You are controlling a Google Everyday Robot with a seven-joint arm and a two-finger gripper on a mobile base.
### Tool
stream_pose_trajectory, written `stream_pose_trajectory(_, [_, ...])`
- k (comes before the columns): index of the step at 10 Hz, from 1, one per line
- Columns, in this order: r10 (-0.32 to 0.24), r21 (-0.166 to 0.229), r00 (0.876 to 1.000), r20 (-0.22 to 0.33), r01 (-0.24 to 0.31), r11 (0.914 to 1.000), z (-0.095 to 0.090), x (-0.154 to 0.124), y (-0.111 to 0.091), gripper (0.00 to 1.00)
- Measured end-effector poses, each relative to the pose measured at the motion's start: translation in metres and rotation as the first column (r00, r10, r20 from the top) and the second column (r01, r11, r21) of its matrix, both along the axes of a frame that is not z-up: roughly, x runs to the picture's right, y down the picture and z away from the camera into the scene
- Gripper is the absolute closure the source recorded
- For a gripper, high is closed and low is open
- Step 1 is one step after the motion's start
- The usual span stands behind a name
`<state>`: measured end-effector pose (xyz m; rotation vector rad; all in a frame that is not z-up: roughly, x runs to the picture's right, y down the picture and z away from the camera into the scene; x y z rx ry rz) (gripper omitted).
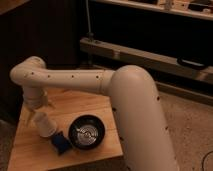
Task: Place the ceramic cup in the ceramic bowl
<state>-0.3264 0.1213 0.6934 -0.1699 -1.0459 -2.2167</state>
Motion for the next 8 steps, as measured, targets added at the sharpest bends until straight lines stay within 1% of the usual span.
stream_pose_trajectory(2, [-0.028,0.042,1.0,-0.007,0.028,0.9987,0.004,-0.005,0.008,0.2])
stream_pose_trajectory(4, [-0.037,0.067,0.999,0.003,0.037,0.9971,0.01,-0.004,0.013,0.2])
stream_pose_trajectory(6, [-0.036,0.076,0.999,0.017,0.035,0.9965,0.02,0.002,0.019,0.2])
stream_pose_trajectory(8, [-0.031,0.072,0.999,0.035,0.029,0.997,0.031,0.003,0.024,0.2])
